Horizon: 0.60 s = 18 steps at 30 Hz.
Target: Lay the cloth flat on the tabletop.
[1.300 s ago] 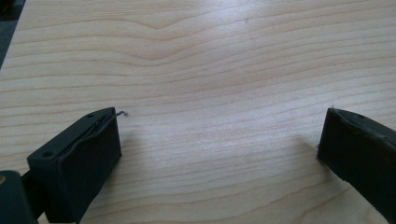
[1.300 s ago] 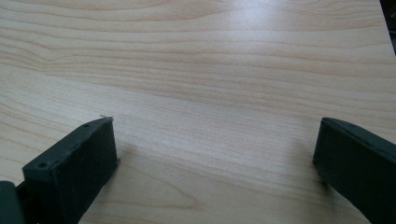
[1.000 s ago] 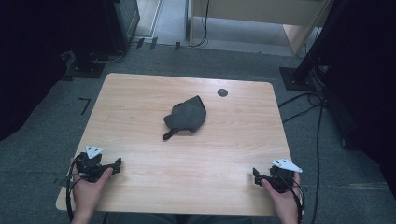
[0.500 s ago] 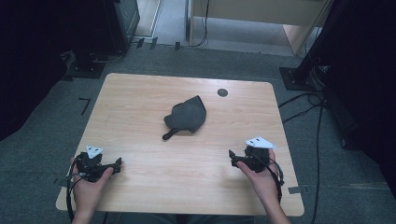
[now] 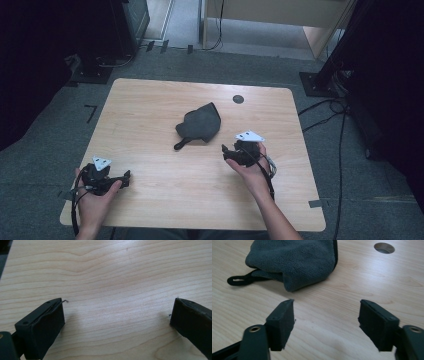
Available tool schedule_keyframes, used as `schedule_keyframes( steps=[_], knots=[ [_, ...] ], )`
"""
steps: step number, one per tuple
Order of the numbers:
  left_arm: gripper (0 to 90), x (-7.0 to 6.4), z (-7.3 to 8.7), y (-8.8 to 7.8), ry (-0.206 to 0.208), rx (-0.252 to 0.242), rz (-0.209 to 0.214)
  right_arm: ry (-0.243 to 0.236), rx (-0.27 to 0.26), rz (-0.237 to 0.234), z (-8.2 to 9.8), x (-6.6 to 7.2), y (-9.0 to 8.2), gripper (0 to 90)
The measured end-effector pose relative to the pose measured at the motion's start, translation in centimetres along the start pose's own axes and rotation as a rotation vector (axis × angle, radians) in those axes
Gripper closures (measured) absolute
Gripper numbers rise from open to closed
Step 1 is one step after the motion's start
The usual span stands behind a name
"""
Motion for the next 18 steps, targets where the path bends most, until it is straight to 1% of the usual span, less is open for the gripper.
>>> schedule_keyframes(
  steps=[1,2,3,4,5,7,8,10,11,13,14,16,17,18],
  knots=[
    [0.0,-0.1,-0.1,0.0,0.001,0.001,0.001,0.002,0.001,-0.008,-0.1,0.1,0.4,31.1],
    [0.0,-0.3,-0.2,0.0,-0.001,0.001,0.005,0.004,0.013,-0.016,-0.2,0.4,0.9,31.0],
    [0.0,-0.3,-0.2,0.0,-0.001,0.001,0.005,0.004,0.013,-0.016,-0.2,0.4,0.9,31.0],
    [0.0,-0.8,-0.5,-0.1,-0.005,-0.01,0.039,-0.007,0.032,-0.027,-0.4,0.9,2.0,30.1],
    [0.0,-1.3,-0.7,-0.1,-0.006,-0.014,0.059,-0.004,0.036,-0.03,-0.5,1.0,2.3,30.2],
    [0.0,-2.1,-1.2,0.0,-0.001,-0.016,0.095,0.02,0.031,-0.035,-0.8,1.4,3.1,30.7],
    [0.0,-2.6,-1.4,0.1,0.007,-0.018,0.11,0.03,0.029,-0.033,-0.9,1.6,3.5,30.9],
    [0.0,-3.4,-2.0,0.3,0.021,-0.025,0.128,0.029,0.03,-0.032,-0.9,2.1,4.0,30.5],
    [0.0,-4.0,-2.4,0.4,0.043,-0.027,0.137,0.032,0.036,-0.027,-1.0,2.3,4.3,30.7],
    [3.0,-5.1,-2.8,0.7,0.066,-0.033,0.14,0.041,0.038,-0.034,-1.0,2.7,4.7,31.3],
    [3.4,-5.8,-3.1,1.0,0.085,-0.032,0.147,0.048,0.041,-0.037,-0.9,2.9,5.0,32.5],
    [3.4,-6.6,-3.5,1.5,0.095,-0.03,0.163,0.044,0.048,-0.039,-0.9,3.2,5.5,36.4],
    [3.4,-7.1,-3.9,1.7,0.101,-0.028,0.181,0.046,0.047,-0.043,-0.9,3.2,5.6,38.0],
    [3.5,-7.6,-4.2,1.9,0.105,-0.031,0.192,0.059,0.051,-0.054,-0.9,3.4,5.7,39.8]
  ],
)
Point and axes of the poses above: each handheld gripper's, and its own axes: y roughly forward along the jaws, z roughly out of its underside, x roughly to its left, the point moved 1 cm from there along y, roughly forward along the jaws, and after that the axes turned 4 degrees about z, right-handed, at the moved point
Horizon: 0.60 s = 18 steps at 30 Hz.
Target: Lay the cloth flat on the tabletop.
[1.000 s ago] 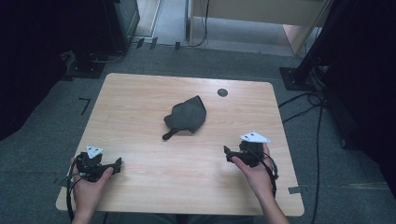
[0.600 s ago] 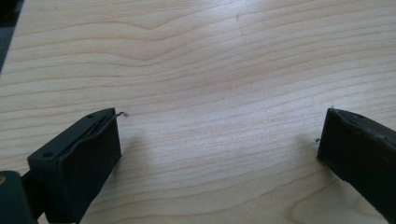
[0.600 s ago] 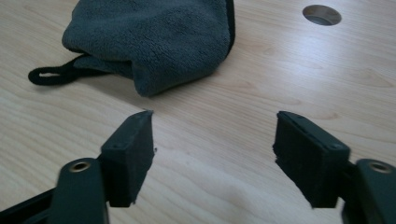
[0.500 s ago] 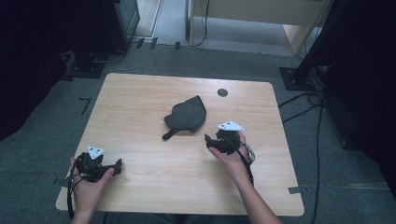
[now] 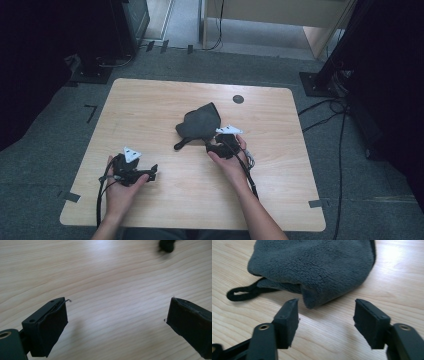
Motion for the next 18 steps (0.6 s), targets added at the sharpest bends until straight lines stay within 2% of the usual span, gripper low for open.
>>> schedule_keyframes(
  steps=[4,5,7,9,10,13,15,18],
  knots=[
    [3.5,-1.0,-0.8,0.9,0.022,0.001,0.03,0.002,0.0,0.001,0.0,0.3,0.3,45.1],
    [3.5,-1.8,-1.5,1.8,0.035,0.007,0.055,0.006,0.005,0.002,0.0,0.4,0.4,46.3],
    [4.9,-2.3,-2.1,2.4,0.035,-0.003,0.071,-0.007,0.0,0.016,0.0,0.5,0.6,48.6],
    [9.8,-2.7,-2.6,2.9,0.046,-0.011,0.078,0.001,-0.016,0.01,0.0,0.6,0.7,49.1],
    [16.1,-3.3,-3.3,3.7,0.056,-0.022,0.065,0.006,-0.022,-0.005,-0.1,0.6,0.7,49.3],
    [27.8,-3.9,-4.1,4.4,0.069,-0.027,0.06,-0.018,-0.033,-0.017,-0.2,0.9,0.8,50.6],
    [36.8,-4.8,-5.1,5.5,0.102,-0.028,0.032,-0.04,-0.031,-0.002,-0.3,1.2,0.9,58.6],
    [48.1,-5.3,-5.6,6.2,0.118,-0.021,0.025,-0.072,-0.018,0.021,-0.1,1.4,0.9,79.0]
  ],
)
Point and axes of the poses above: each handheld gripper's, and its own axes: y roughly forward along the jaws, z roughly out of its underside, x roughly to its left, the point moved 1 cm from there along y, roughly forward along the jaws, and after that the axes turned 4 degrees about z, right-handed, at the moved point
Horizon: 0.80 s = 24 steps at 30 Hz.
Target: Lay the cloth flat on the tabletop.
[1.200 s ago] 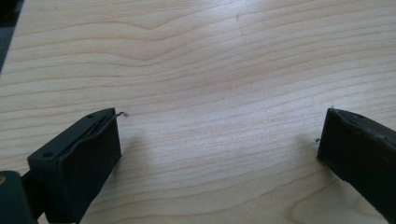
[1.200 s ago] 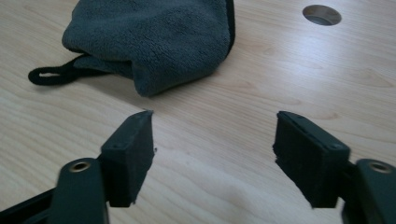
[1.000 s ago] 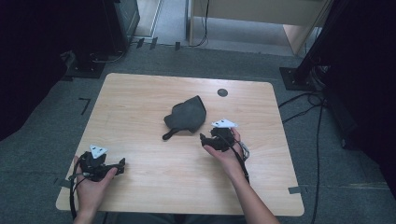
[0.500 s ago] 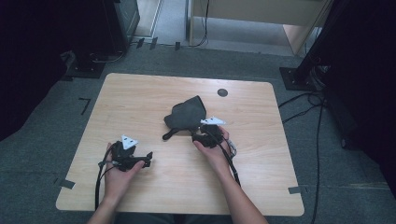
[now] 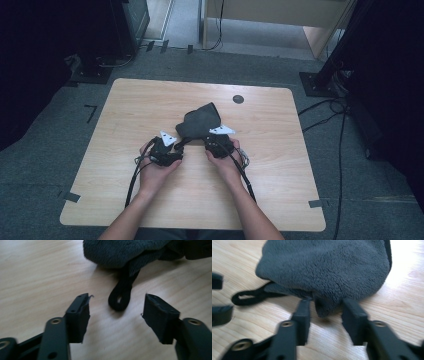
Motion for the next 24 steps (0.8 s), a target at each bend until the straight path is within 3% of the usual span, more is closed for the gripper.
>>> schedule_keyframes(
  steps=[2,5,7,11,12,13,14,15,16,17,19,21,22,24],
  knots=[
    [59.6,-0.3,-0.5,1.1,0.005,0.043,0.01,-0.005,-0.021,-0.019,0.1,-0.1,-0.3,87.8],
    [78.7,0.0,-0.5,1.0,-0.001,0.038,0.0,-0.012,-0.056,-0.057,0.1,-0.2,-1.1,90.0],
    [82.7,0.1,-0.3,0.3,-0.004,0.009,0.005,-0.035,-0.069,-0.07,0.2,-0.1,-1.9,90.0],
    [84.9,-0.2,0.4,-1.5,0.019,-0.045,0.055,-0.046,-0.095,-0.072,0.3,0.2,-3.5,89.4],
    [85.0,-0.2,0.4,-1.5,0.019,-0.045,0.055,-0.05,-0.104,-0.07,0.1,0.4,-3.9,82.5],
    [85.0,-0.3,0.7,-1.9,0.018,-0.064,0.084,-0.05,-0.104,-0.07,0.1,0.4,-3.9,82.5],
    [85.0,-0.5,1.1,-2.5,0.022,-0.075,0.098,-0.057,-0.129,-0.075,-0.3,1.0,-4.2,64.5],
    [85.0,-0.5,1.1,-2.5,0.022,-0.075,0.098,-0.068,-0.139,-0.078,-0.5,1.4,-4.3,57.6],
    [85.0,-0.6,1.5,-2.8,0.025,-0.074,0.11,-0.068,-0.139,-0.078,-0.5,1.4,-4.3,57.6],
    [85.3,-0.8,2.0,-3.2,0.038,-0.073,0.119,-0.13,-0.171,-0.031,-1.2,2.5,-4.1,41.6],
    [85.4,-0.7,2.6,-3.5,0.04,-0.075,0.127,-0.129,-0.166,-0.036,-1.9,3.0,-3.5,31.8],
    [85.5,-0.6,3.0,-3.8,0.026,-0.077,0.145,-0.108,-0.146,-0.047,-2.3,3.1,-2.9,27.1],
    [85.7,-0.3,3.6,-4.3,0.02,-0.077,0.156,-0.107,-0.098,-0.037,-2.6,3.4,-1.5,29.3],
    [85.8,0.0,4.1,-4.6,0.016,-0.079,0.161,-0.125,-0.057,-0.031,-2.5,3.8,-0.5,38.1]
  ],
)
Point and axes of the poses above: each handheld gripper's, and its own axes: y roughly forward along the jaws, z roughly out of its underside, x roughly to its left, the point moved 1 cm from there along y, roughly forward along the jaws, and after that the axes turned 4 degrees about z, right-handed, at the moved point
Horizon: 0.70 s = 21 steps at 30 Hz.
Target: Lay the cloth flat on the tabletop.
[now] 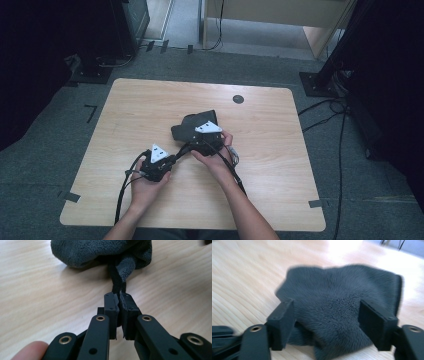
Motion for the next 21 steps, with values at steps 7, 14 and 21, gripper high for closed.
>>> schedule_keyframes(
  steps=[7,14,21],
  knots=[
    [86.2,1.1,0.5,-1.8,-0.013,-0.032,0.008,0.036,-0.015,-0.039,0.9,-0.5,-0.4,75.4],
    [86.2,0.7,-1.0,-4.9,0.043,-0.159,0.029,0.08,-0.14,-0.079,0.5,-2.2,-5.8,76.6],
    [86.2,1.2,-0.8,-6.8,0.033,-0.161,0.056,0.249,-0.168,-0.013,2.5,-4.7,-11.8,70.6]
  ],
)
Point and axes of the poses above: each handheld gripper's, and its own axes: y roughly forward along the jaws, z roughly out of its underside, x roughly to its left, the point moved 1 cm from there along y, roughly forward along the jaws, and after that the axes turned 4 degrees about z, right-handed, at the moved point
